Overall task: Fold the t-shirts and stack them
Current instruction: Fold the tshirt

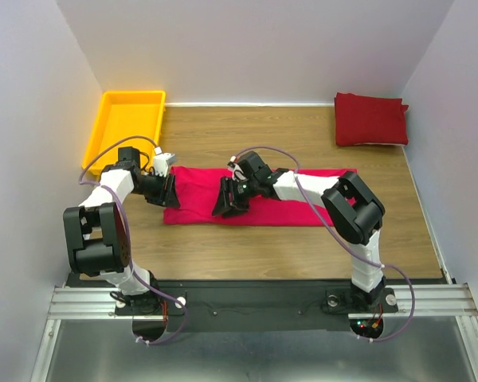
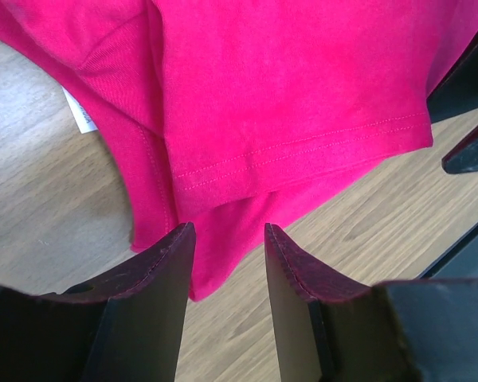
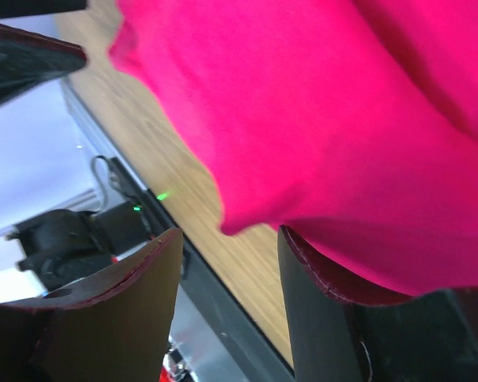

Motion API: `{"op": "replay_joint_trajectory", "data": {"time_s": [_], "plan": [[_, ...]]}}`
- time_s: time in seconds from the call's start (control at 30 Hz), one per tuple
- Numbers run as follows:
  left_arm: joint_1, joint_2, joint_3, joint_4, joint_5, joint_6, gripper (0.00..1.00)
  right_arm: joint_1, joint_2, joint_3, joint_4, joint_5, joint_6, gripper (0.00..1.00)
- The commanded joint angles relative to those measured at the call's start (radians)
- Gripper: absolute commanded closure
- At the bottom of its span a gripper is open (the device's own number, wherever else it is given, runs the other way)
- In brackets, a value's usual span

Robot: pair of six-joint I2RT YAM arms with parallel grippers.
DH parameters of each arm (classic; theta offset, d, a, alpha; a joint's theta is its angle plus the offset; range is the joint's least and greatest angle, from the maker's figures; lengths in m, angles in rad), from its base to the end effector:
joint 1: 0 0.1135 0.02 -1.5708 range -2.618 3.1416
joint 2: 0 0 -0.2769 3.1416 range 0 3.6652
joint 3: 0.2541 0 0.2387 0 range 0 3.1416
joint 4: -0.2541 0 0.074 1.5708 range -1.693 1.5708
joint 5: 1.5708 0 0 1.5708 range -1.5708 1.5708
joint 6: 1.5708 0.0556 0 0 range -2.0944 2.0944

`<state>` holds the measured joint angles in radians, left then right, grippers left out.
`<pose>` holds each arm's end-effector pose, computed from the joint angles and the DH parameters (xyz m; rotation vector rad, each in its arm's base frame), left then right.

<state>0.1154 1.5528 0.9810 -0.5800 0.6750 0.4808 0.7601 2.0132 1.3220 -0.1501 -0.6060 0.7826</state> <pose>0.2916 -0.0012 0.2085 0.6303 2.3967 -0.6747 0.2932 0.3224 0.1735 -0.2936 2.7192 1.3316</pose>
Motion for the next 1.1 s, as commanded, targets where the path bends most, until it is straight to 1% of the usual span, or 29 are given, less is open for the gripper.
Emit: {"op": "replay_joint_trajectory", "data": {"time_s": [0.0,0.23,0.47,0.57,0.6,0.67,0.7,0.8,0.87,0.9,0.97,1.07], "plan": [[0.003,-0.053,-0.011,0.012,0.006,0.007,0.49,0.012,0.018,0.060,0.058,-0.032,0.050,0.43],[0.003,-0.048,-0.005,0.014,-0.005,0.001,0.49,0.021,0.056,0.072,0.060,-0.047,0.069,0.44],[0.001,-0.034,0.007,0.014,-0.015,-0.005,0.49,0.021,0.058,0.049,0.060,-0.060,0.087,0.45],[0.003,-0.030,0.010,0.016,-0.014,-0.005,0.49,0.021,0.062,0.049,0.060,-0.054,0.084,0.52],[0.001,-0.031,0.010,0.016,-0.017,-0.004,0.49,0.021,0.064,0.058,0.060,-0.054,0.083,0.58],[0.001,-0.028,0.008,0.017,-0.020,-0.002,0.50,0.019,0.064,0.066,0.060,-0.058,0.081,0.62],[0.001,-0.025,0.010,0.017,-0.018,-0.002,0.51,0.019,0.062,0.075,0.060,-0.060,0.076,0.67],[0.001,0.000,0.027,0.003,0.000,-0.002,0.54,0.021,0.050,0.080,0.058,-0.051,0.066,0.77],[0.000,0.019,0.036,0.002,0.009,-0.004,0.54,0.019,0.048,0.083,0.058,-0.051,0.063,0.80],[0.001,0.027,0.041,-0.001,0.011,-0.005,0.55,0.021,0.048,0.083,0.058,-0.052,0.061,0.83],[0.000,0.044,0.045,-0.004,0.011,-0.004,0.56,0.021,0.047,0.083,0.058,-0.051,0.058,0.84],[-0.008,0.053,0.042,-0.003,0.003,-0.002,0.56,0.021,0.048,0.085,0.058,-0.051,0.056,0.85]]}}
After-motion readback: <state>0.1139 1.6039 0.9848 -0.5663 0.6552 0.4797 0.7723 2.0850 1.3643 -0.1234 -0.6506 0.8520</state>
